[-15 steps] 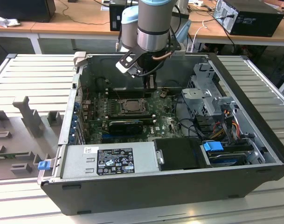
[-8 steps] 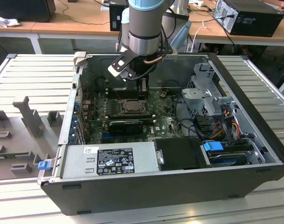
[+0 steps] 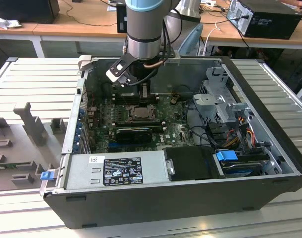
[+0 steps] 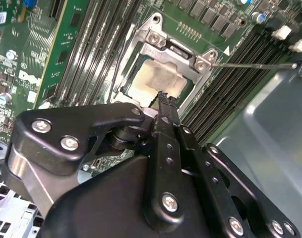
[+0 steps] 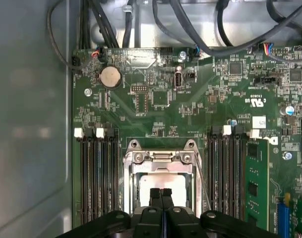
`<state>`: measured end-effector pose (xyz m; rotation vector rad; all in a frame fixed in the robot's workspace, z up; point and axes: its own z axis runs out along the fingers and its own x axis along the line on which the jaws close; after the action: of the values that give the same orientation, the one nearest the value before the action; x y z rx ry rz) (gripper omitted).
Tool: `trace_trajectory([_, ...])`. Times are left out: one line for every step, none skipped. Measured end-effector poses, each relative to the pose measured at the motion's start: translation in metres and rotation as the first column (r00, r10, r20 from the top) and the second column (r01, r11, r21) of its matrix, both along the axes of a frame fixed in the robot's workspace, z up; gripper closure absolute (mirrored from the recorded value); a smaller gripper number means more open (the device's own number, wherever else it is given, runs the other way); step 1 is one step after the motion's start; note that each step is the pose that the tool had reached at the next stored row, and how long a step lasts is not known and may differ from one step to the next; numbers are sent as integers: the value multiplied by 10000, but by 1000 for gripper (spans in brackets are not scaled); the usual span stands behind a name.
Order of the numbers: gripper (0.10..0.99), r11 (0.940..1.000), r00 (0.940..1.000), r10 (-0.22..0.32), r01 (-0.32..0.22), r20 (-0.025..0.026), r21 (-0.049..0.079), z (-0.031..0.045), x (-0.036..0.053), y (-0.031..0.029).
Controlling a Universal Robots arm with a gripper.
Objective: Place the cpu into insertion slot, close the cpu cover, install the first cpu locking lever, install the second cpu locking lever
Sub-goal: 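Close the cpu cover, then install the first cpu locking lever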
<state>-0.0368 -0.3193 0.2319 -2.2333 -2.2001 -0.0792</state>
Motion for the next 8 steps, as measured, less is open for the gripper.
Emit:
trace_trajectory([980, 10000, 10000, 0, 0, 0, 0, 0, -8, 0])
trace_trajectory([980, 10000, 10000, 1, -1, 0, 0, 0, -15, 0])
trace_trajectory([980, 10000, 10000, 0, 0, 0, 0, 0, -19, 0])
trace_trajectory([980, 10000, 10000, 1, -1, 0, 0, 0, -29, 0])
trace_trajectory([980, 10000, 10000, 1, -1, 0, 0, 0, -36, 0])
trace_trajectory([980, 10000, 10000, 0, 0, 0, 0, 0, -39, 0])
trace_trajectory([980, 10000, 10000, 2, -2, 0, 0, 0, -40, 0])
trace_trajectory([980, 10000, 10000, 1, -1, 0, 0, 0, -41, 0])
